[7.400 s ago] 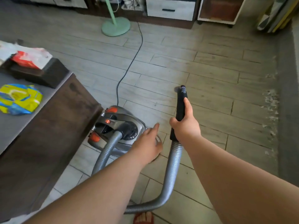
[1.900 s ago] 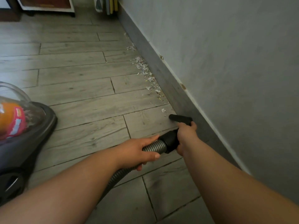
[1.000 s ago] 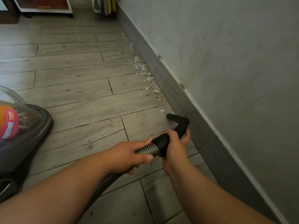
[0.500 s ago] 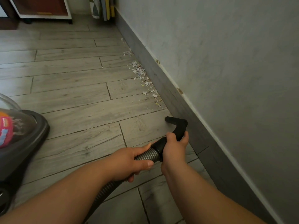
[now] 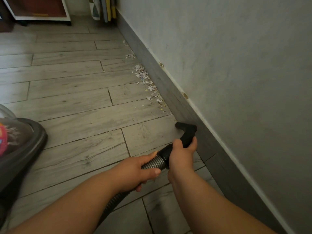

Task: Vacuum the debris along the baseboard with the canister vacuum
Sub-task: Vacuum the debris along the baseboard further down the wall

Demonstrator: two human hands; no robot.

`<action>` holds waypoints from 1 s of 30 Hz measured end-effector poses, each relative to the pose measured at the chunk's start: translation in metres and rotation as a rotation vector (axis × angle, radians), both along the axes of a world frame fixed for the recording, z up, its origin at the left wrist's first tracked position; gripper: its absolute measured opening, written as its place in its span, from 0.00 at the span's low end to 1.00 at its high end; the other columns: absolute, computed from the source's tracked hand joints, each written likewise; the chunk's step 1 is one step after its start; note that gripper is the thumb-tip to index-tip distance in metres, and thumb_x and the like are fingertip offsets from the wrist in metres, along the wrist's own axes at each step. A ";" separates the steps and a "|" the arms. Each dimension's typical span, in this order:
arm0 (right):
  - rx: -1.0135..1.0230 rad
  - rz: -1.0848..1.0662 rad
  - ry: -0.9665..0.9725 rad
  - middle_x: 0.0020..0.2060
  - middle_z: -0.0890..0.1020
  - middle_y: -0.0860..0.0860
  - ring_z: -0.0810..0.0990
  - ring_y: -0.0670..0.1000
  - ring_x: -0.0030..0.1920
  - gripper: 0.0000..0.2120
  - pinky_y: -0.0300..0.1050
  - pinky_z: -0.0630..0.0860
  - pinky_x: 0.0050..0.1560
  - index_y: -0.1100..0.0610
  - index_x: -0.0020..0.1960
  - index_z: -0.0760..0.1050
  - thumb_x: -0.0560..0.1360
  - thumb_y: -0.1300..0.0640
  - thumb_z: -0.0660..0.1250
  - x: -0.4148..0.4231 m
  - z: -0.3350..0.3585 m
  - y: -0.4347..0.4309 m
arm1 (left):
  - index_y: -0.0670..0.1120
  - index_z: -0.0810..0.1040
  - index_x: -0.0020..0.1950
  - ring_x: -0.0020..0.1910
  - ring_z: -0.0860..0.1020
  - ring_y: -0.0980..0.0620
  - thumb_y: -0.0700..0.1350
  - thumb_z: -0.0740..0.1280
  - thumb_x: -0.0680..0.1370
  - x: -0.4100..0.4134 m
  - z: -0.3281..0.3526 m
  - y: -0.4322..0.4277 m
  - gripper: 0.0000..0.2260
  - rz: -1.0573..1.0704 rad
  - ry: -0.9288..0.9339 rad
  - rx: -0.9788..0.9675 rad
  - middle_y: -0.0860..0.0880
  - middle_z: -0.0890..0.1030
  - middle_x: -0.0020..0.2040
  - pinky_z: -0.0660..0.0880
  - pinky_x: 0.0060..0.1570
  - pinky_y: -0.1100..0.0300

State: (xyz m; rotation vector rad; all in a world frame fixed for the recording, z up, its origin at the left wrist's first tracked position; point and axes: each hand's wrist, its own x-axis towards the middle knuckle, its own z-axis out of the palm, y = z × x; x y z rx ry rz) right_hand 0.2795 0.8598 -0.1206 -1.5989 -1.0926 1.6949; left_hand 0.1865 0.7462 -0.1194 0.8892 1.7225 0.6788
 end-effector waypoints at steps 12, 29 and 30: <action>-0.036 -0.012 0.018 0.44 0.73 0.47 0.79 0.55 0.44 0.34 0.46 0.76 0.36 0.36 0.77 0.49 0.79 0.58 0.60 0.000 0.005 0.013 | 0.68 0.55 0.73 0.32 0.78 0.57 0.57 0.68 0.76 0.000 0.004 0.011 0.31 -0.006 0.034 0.007 0.50 0.79 0.41 0.75 0.35 0.66; -0.089 0.007 0.049 0.49 0.75 0.50 0.80 0.57 0.47 0.34 0.56 0.81 0.46 0.34 0.76 0.49 0.79 0.57 0.61 -0.012 0.003 0.028 | 0.68 0.37 0.73 0.56 0.75 0.57 0.60 0.70 0.72 -0.001 -0.006 0.011 0.44 -0.166 0.377 0.084 0.54 0.71 0.67 0.73 0.59 0.64; -0.089 0.006 0.050 0.50 0.76 0.51 0.80 0.58 0.47 0.34 0.57 0.81 0.48 0.34 0.76 0.49 0.79 0.57 0.61 -0.013 0.002 0.029 | 0.67 0.36 0.73 0.58 0.73 0.57 0.59 0.70 0.73 -0.002 -0.006 0.011 0.45 -0.192 0.420 0.091 0.53 0.70 0.68 0.72 0.59 0.64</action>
